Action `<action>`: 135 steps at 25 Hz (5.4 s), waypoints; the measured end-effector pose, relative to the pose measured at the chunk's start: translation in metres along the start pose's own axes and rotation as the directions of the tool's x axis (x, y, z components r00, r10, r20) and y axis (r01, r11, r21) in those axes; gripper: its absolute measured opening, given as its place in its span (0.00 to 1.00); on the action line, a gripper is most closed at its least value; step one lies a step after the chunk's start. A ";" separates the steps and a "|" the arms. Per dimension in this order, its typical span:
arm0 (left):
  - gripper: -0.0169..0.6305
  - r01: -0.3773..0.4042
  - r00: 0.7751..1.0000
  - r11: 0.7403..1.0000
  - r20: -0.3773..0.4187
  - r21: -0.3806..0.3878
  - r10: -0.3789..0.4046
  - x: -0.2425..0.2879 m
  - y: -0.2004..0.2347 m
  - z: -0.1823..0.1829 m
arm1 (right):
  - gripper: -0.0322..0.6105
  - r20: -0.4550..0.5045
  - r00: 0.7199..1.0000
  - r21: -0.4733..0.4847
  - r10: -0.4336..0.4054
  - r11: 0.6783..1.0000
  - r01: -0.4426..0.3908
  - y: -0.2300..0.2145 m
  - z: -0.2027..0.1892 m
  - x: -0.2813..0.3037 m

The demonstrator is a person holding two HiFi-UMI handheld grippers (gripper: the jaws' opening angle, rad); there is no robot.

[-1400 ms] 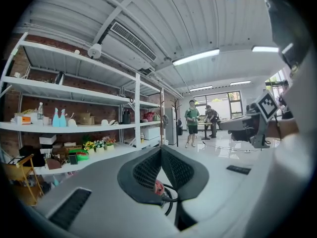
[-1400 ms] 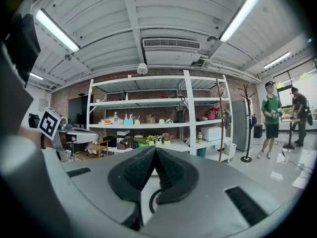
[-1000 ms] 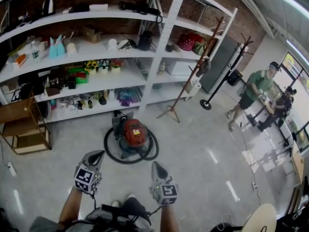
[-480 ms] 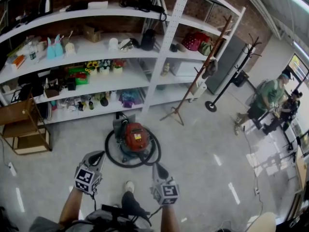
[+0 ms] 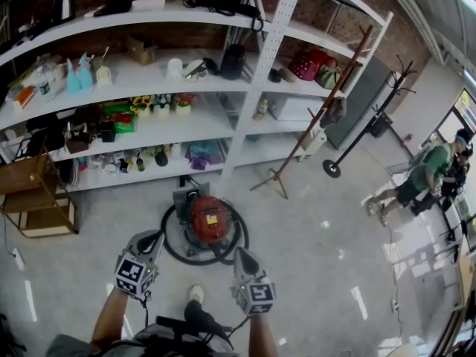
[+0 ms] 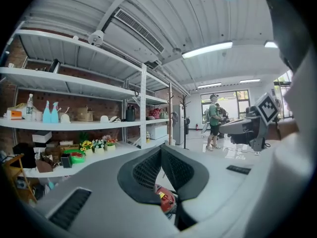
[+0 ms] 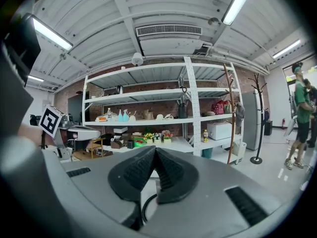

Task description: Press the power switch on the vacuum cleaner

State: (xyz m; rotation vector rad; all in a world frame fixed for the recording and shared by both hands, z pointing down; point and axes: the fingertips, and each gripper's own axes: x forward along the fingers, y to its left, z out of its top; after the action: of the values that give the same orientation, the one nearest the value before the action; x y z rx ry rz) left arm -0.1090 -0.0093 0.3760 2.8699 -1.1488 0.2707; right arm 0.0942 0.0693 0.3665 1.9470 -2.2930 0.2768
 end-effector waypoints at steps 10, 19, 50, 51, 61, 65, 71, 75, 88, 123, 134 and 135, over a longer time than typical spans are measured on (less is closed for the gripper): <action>0.04 -0.039 0.999 0.999 -0.032 -0.011 0.039 0.063 0.015 0.005 | 0.06 -0.036 0.998 0.012 0.049 0.999 -0.048 -0.045 0.001 0.054; 0.04 -0.066 0.997 0.998 -0.046 -0.014 0.066 0.111 0.019 0.006 | 0.06 -0.069 0.994 0.021 0.089 0.996 -0.088 -0.081 -0.009 0.098; 0.04 -0.002 0.990 1.000 -0.138 -0.010 0.000 0.208 0.060 -0.067 | 0.06 -0.160 0.981 0.096 0.106 0.991 -0.092 -0.102 -0.085 0.196; 0.04 0.005 0.990 1.000 -0.143 -0.011 -0.007 0.209 0.060 -0.072 | 0.06 -0.166 0.980 0.099 0.106 0.991 -0.090 -0.102 -0.089 0.197; 0.04 0.061 0.977 0.998 -0.203 0.010 -0.058 0.230 0.056 -0.135 | 0.06 -0.189 0.977 0.112 0.099 0.991 -0.079 -0.112 -0.153 0.216; 0.04 0.065 0.975 0.998 -0.214 0.011 -0.061 0.237 0.058 -0.155 | 0.06 -0.201 0.973 0.129 0.114 0.988 -0.089 -0.111 -0.176 0.223; 0.04 0.078 0.974 0.997 -0.214 -0.008 -0.078 0.242 0.060 -0.186 | 0.06 -0.234 0.964 0.133 0.126 0.986 -0.097 -0.108 -0.213 0.235; 0.04 0.075 0.968 0.997 -0.238 -0.014 -0.076 0.244 0.060 -0.221 | 0.06 -0.246 0.960 0.159 0.132 0.983 -0.095 -0.109 -0.242 0.243; 0.04 0.069 0.950 0.995 -0.300 -0.069 -0.087 0.253 0.074 -0.307 | 0.06 -0.292 0.944 0.161 0.150 0.981 -0.106 -0.112 -0.317 0.287; 0.04 0.068 0.947 0.994 -0.306 -0.091 -0.093 0.258 0.100 -0.367 | 0.06 -0.366 0.919 0.122 0.145 0.987 -0.108 -0.124 -0.432 0.372; 0.04 0.046 0.946 0.992 -0.314 -0.115 -0.080 0.251 0.099 -0.372 | 0.06 -0.418 0.897 0.106 0.143 0.989 -0.108 -0.133 -0.465 0.388; 0.04 0.045 0.947 0.992 -0.312 -0.115 -0.079 0.251 0.100 -0.373 | 0.06 -0.419 0.897 0.108 0.142 0.988 -0.106 -0.134 -0.468 0.389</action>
State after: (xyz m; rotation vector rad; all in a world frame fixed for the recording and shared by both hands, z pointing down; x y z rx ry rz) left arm -0.0542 -0.2149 0.7838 2.6363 -0.9796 0.6207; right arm 0.1496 -0.2255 0.9131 1.5725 -2.1376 0.7420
